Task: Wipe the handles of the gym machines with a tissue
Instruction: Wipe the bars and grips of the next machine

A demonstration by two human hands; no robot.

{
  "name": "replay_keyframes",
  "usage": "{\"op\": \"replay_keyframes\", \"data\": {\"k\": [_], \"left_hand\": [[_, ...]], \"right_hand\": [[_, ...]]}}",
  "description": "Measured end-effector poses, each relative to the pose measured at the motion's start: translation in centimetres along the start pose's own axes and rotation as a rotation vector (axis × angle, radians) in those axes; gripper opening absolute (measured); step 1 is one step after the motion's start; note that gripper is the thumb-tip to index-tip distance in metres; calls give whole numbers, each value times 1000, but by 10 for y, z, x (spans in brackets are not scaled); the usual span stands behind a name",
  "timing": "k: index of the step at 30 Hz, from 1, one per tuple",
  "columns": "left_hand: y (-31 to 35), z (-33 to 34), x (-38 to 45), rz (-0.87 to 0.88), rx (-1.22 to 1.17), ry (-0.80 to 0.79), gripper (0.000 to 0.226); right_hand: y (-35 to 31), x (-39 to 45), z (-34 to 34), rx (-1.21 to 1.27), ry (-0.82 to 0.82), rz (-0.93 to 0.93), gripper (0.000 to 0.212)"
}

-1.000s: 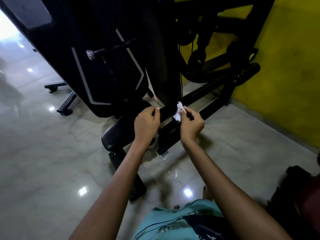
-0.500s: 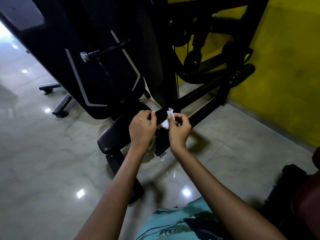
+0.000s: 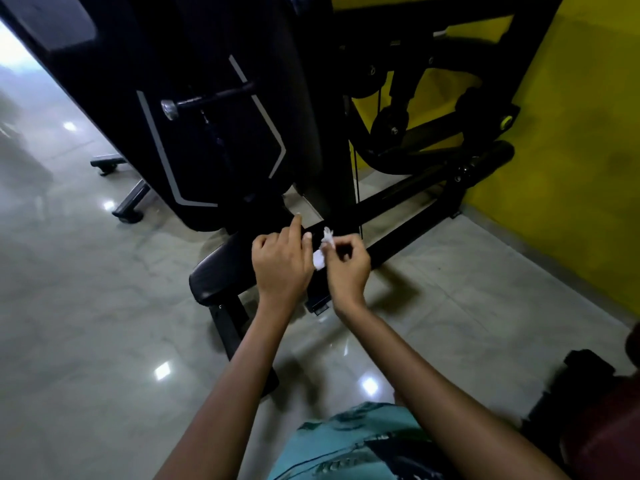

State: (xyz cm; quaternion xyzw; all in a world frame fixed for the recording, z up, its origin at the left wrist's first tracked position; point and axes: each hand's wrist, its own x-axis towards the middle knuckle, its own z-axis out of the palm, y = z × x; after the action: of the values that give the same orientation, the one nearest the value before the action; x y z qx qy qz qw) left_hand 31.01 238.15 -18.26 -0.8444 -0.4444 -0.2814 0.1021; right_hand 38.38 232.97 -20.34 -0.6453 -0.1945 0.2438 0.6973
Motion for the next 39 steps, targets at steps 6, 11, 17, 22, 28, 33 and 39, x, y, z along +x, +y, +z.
{"op": "replay_keyframes", "data": {"k": [6, 11, 17, 22, 28, 33, 39], "left_hand": [[8, -3, -1, -72, 155, -160, 40], [18, -2, 1, -167, 230, -233, 45], [17, -2, -2, -154, 237, -237, 45], [26, -7, 3, -265, 192, -362, 52], [47, 10, 13, -161, 46, -327, 57], [45, 22, 6, -92, 92, -191, 44], [47, 24, 4, -90, 101, -154, 40]], "right_hand": [[-12, 48, -26, 23, 204, 53, 15], [-2, 29, -12, -36, 55, -5, 19], [-1, 47, -29, -10, 74, 23, 18], [-9, 69, -39, 48, 139, 115, 25], [-4, 37, -28, -4, -58, 44, 8], [-7, 77, -46, 68, 144, 100, 19], [1, 60, -38, 50, 4, 86, 27]]}}
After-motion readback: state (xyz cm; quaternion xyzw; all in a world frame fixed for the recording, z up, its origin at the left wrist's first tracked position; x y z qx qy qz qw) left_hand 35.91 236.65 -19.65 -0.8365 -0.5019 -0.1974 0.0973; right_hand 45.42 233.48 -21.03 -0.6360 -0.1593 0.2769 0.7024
